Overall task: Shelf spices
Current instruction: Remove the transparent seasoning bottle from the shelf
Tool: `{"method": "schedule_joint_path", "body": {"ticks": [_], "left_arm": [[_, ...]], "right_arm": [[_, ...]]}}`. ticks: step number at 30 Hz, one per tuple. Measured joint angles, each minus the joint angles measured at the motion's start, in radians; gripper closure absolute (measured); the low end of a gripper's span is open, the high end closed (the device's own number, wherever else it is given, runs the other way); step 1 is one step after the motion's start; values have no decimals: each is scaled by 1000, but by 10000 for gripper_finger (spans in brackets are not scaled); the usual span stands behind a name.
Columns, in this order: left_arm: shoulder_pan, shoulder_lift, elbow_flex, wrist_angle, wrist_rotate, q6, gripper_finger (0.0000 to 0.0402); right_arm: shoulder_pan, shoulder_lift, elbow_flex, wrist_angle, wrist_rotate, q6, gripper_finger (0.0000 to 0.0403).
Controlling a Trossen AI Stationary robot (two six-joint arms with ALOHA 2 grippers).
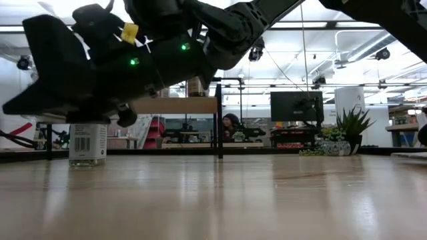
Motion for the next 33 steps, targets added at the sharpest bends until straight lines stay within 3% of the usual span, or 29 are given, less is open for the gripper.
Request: {"method": "schedule_joint_path", "body": {"ticks": [23, 33], "left_arm": [[0, 22, 188, 28, 8, 307, 199], [-1, 22, 232, -45, 8, 310, 199]], "right_arm": [[1, 7, -11, -14, 4, -30, 219], [3, 69, -12, -31, -47, 0, 226]]}}
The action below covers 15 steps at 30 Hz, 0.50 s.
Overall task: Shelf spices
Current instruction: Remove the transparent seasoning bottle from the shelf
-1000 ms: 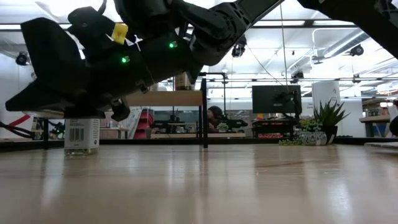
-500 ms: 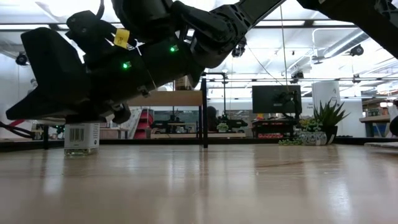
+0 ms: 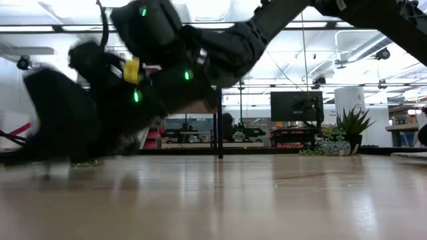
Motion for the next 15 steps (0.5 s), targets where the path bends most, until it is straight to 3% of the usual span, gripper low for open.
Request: {"method": "schedule_joint_path", "body": {"ticks": [6, 15], "left_arm": [[-1, 0, 0, -9, 0, -8, 199], [-1, 0, 0, -16, 0, -12, 199]], "right_arm": [[-1, 12, 2, 19, 2, 8, 204], [-18, 16, 1, 68, 42, -10, 227]]}}
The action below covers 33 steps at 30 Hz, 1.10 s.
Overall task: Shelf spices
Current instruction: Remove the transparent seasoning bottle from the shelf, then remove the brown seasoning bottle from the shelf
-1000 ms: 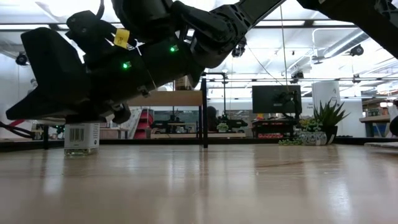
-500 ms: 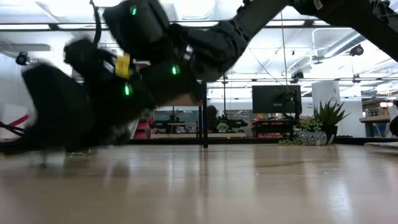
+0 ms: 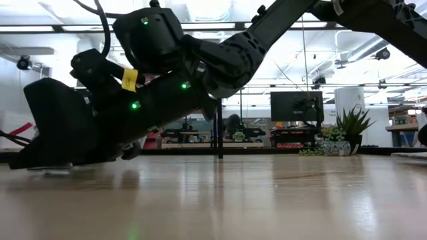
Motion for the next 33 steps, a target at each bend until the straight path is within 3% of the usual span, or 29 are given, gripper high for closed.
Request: {"method": "schedule_joint_path", "body": {"ticks": [8, 13, 21, 33], "left_arm": [[0, 0, 0, -1, 0, -4, 199], [0, 0, 0, -9, 0, -8, 199], [0, 0, -1, -35, 0, -39, 199], [-1, 0, -1, -60, 1, -61, 199]], "right_arm": [[-29, 0, 0, 3, 35, -1, 189], [-24, 0, 15, -1, -83, -24, 163], [-25, 0, 74, -63, -93, -35, 131], [-20, 0, 223, -264, -96, -114, 125]]}}
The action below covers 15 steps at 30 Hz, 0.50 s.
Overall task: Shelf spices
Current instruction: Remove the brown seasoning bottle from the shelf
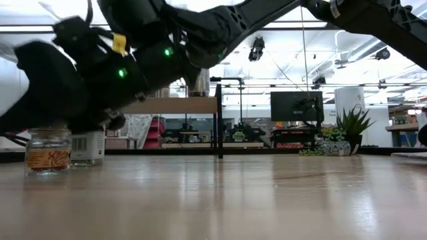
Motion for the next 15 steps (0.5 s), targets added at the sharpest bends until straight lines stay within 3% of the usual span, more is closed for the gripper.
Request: {"method": "schedule_joint_path", "body": {"ticks": [15], "left_arm": [[-50, -16, 0, -3, -8, 28, 199]], "right_arm": [[6, -172, 35, -205, -33, -132, 146]]}}
